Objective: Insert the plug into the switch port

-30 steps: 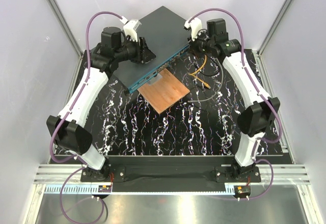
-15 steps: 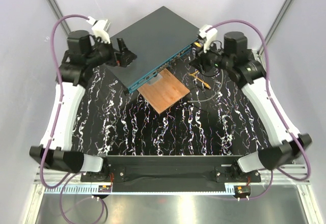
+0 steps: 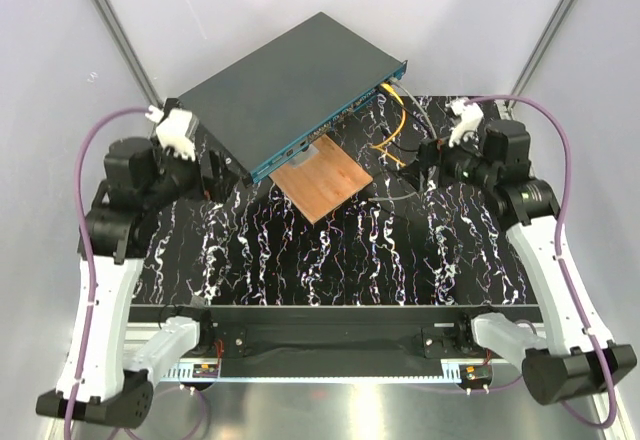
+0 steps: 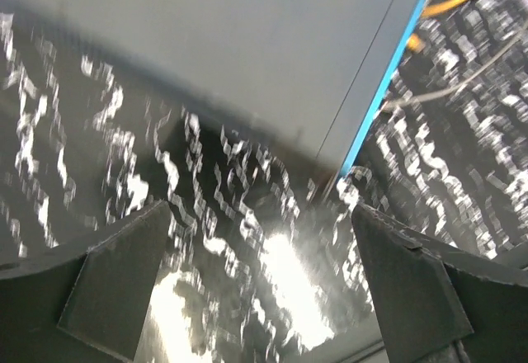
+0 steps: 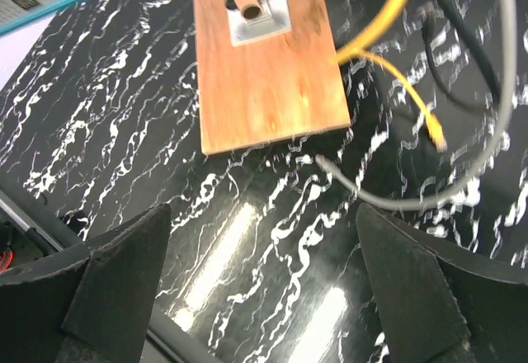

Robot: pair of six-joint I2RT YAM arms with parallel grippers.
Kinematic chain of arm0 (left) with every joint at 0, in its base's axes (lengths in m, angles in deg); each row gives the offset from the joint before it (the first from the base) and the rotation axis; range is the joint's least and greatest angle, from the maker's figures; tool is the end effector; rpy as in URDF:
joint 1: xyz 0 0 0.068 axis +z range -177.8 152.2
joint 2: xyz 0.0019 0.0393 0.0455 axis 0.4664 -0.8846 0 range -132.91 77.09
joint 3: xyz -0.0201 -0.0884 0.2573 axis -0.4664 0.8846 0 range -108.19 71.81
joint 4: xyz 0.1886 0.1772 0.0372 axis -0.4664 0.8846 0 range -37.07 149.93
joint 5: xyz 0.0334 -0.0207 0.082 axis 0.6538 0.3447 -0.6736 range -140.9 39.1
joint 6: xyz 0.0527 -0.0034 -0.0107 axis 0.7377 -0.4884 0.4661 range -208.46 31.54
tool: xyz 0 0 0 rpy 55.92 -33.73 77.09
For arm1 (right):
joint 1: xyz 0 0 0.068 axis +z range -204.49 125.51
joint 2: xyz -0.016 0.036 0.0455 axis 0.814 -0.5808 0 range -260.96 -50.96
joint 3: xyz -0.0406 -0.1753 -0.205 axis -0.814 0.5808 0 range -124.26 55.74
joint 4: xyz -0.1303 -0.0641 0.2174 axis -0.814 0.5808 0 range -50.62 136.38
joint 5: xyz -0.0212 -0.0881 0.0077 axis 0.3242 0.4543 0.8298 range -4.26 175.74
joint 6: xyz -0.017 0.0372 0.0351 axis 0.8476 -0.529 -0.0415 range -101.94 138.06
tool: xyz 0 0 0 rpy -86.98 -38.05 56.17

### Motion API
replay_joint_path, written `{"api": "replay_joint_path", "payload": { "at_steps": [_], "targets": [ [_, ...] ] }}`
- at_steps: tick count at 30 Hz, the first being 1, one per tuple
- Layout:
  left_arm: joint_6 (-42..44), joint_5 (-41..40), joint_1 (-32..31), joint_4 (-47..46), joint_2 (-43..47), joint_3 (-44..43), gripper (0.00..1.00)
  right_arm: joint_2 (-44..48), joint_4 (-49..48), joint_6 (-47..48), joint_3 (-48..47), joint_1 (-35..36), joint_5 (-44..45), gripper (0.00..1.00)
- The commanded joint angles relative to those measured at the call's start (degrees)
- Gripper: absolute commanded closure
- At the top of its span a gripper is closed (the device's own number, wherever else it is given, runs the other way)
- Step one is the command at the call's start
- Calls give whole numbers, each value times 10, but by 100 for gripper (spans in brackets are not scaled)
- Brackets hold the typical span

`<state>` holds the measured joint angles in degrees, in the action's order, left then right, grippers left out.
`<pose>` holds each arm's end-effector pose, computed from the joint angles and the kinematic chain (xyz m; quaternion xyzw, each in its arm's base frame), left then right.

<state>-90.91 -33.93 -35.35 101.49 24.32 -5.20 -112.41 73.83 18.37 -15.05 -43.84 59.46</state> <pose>0.1547 -0.0310 0.4345 0.1170 0.8266 -0.1703 0.5235 0.2150 0.0565 0.3994 -0.1999 0.8064 0.2381 0.5030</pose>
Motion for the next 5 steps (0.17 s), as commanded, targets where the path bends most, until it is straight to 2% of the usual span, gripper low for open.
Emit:
{"api": "replay_joint_path", "payload": {
  "at_steps": [1, 5],
  "targets": [
    [14, -50, 3, 4, 35, 35, 1, 35, -22, -36, 31, -19, -10, 0],
    [19, -69, 10, 4, 57, 43, 1, 58, -27, -39, 40, -28, -12, 0]
  ]
}}
